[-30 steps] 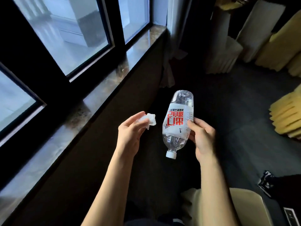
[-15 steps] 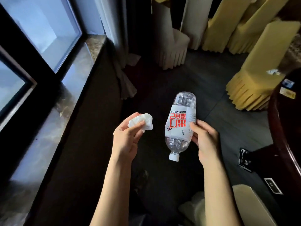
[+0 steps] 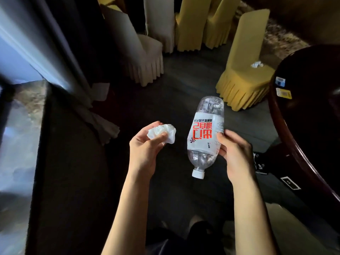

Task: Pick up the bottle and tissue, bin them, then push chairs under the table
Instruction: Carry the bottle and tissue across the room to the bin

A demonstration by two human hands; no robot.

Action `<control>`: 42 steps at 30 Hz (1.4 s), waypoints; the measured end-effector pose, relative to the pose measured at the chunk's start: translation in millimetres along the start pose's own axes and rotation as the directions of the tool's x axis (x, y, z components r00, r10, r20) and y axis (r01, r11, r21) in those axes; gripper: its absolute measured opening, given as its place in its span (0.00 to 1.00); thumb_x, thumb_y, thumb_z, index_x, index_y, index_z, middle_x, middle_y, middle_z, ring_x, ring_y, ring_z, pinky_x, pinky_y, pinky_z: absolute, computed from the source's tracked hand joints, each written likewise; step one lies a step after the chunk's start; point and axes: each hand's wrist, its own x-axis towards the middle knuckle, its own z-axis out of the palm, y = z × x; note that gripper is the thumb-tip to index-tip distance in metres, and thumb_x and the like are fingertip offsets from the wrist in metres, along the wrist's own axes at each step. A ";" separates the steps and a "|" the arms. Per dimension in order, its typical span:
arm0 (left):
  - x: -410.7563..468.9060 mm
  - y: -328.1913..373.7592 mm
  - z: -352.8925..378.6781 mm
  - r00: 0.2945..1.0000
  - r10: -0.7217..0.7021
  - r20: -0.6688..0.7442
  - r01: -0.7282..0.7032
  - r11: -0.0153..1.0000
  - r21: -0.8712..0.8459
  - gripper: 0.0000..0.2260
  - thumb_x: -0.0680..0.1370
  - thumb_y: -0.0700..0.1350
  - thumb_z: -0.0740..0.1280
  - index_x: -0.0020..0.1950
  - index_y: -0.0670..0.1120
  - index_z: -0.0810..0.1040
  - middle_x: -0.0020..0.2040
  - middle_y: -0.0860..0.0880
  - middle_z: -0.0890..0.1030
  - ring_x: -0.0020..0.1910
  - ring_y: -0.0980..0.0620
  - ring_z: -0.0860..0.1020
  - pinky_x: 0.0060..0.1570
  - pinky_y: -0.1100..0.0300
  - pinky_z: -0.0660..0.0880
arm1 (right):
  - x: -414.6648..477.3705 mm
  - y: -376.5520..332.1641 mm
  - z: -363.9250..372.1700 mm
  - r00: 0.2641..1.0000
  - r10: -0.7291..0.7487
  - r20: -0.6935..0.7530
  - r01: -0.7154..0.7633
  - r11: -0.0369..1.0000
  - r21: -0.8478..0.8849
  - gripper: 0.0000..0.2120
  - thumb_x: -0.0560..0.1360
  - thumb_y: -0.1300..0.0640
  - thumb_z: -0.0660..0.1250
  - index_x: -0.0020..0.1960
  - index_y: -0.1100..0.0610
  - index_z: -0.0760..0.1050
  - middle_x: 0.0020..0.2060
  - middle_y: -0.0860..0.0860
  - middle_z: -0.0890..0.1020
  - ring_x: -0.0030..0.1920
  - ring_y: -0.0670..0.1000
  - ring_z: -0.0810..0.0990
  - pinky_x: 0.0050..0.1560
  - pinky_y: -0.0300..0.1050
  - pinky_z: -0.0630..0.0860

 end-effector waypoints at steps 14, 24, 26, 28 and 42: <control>202.4 -14.3 172.6 0.992 -0.025 0.124 0.020 0.999 0.035 0.15 0.73 0.30 0.72 0.56 0.45 0.81 0.46 0.48 0.84 0.47 0.48 0.83 0.45 0.58 0.80 | 217.9 -76.4 -11.1 0.986 -0.095 -0.139 0.101 0.994 0.036 0.10 0.79 0.65 0.71 0.48 0.51 0.83 0.39 0.45 0.89 0.44 0.48 0.89 0.40 0.39 0.84; 317.9 -7.3 293.8 0.988 -0.035 0.150 0.027 0.998 0.054 0.13 0.73 0.29 0.72 0.53 0.43 0.83 0.42 0.48 0.85 0.42 0.52 0.82 0.42 0.63 0.78 | 362.7 -145.5 -14.6 0.985 -0.064 -0.162 0.079 0.993 0.087 0.08 0.79 0.65 0.71 0.51 0.53 0.84 0.48 0.54 0.89 0.49 0.53 0.89 0.42 0.43 0.82; 343.2 -8.4 312.3 0.985 -0.042 0.168 0.033 0.998 0.056 0.13 0.73 0.29 0.71 0.53 0.43 0.83 0.41 0.49 0.86 0.40 0.54 0.83 0.39 0.65 0.78 | 388.9 -150.6 -14.5 0.984 -0.050 -0.168 0.064 0.995 0.079 0.08 0.79 0.65 0.70 0.54 0.55 0.84 0.50 0.56 0.89 0.50 0.55 0.89 0.42 0.43 0.82; 371.1 -11.6 330.1 0.979 -0.056 0.196 0.047 0.997 0.054 0.12 0.74 0.29 0.70 0.52 0.43 0.83 0.40 0.50 0.86 0.39 0.55 0.83 0.39 0.65 0.78 | 416.6 -155.8 -14.0 0.981 -0.044 -0.187 0.060 0.995 0.079 0.09 0.80 0.64 0.69 0.58 0.59 0.84 0.51 0.58 0.88 0.52 0.57 0.88 0.42 0.44 0.82; 607.0 15.9 458.6 0.900 -0.109 0.421 0.089 0.994 0.067 0.13 0.76 0.30 0.67 0.51 0.44 0.86 0.46 0.43 0.85 0.48 0.45 0.83 0.46 0.56 0.81 | 620.3 -224.9 48.0 0.917 -0.187 -0.352 0.203 0.979 0.007 0.11 0.80 0.64 0.67 0.53 0.51 0.86 0.48 0.51 0.90 0.50 0.53 0.89 0.45 0.48 0.86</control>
